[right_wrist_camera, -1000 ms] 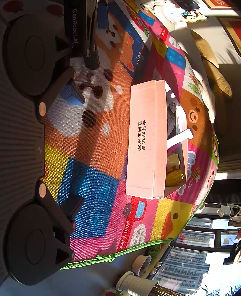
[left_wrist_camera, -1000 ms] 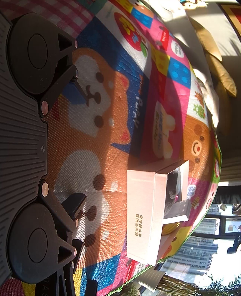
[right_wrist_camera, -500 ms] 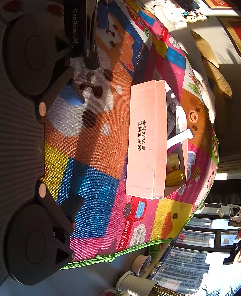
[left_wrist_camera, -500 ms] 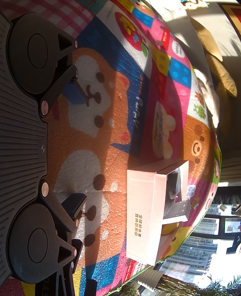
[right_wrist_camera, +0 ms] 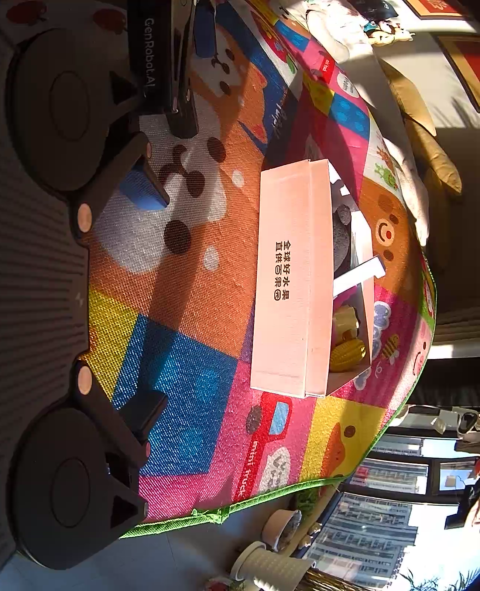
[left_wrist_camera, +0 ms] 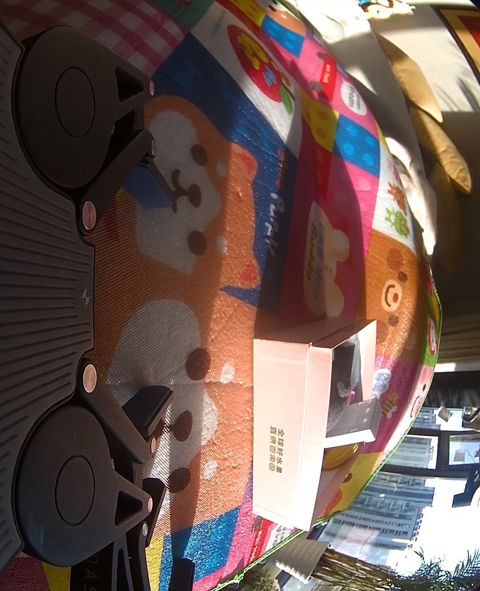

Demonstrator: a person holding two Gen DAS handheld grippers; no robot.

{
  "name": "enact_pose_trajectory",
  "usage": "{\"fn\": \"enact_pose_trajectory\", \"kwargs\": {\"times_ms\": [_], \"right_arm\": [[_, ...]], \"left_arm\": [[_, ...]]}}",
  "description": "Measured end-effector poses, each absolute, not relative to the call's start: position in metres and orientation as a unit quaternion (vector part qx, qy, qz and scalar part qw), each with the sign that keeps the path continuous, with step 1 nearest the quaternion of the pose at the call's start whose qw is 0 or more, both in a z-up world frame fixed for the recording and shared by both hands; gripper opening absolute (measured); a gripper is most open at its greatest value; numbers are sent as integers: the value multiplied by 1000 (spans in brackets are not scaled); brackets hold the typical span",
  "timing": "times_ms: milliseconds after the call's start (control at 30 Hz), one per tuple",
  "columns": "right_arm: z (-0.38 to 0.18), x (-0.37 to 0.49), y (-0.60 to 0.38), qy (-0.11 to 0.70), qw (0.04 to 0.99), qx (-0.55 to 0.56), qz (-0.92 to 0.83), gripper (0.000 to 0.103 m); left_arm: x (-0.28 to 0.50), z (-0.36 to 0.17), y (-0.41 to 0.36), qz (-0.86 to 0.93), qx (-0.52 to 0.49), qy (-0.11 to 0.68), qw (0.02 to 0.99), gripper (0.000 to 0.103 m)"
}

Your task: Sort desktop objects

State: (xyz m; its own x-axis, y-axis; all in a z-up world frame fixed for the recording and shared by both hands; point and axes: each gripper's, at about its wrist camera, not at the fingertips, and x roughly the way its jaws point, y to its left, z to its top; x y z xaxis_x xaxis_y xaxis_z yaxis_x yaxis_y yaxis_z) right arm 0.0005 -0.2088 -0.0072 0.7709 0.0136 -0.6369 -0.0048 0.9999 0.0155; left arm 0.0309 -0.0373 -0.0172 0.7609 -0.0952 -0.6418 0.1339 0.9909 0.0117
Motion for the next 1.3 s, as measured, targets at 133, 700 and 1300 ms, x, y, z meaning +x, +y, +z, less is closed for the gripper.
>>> {"fn": "enact_pose_trajectory", "kwargs": {"times_ms": [133,700,1300], "right_arm": [[-7,1,-209,338,941,7,5,103],[-7,0,-209,338,941,7,5,103],[-8,1,-209,338,941,5,5,103]], "left_arm": [[31,-17,-37,-61,28,340,938,103],[32,-18,-36,-61,29,340,938,103],[31,-12,-30,-57,29,371,926,103]]}}
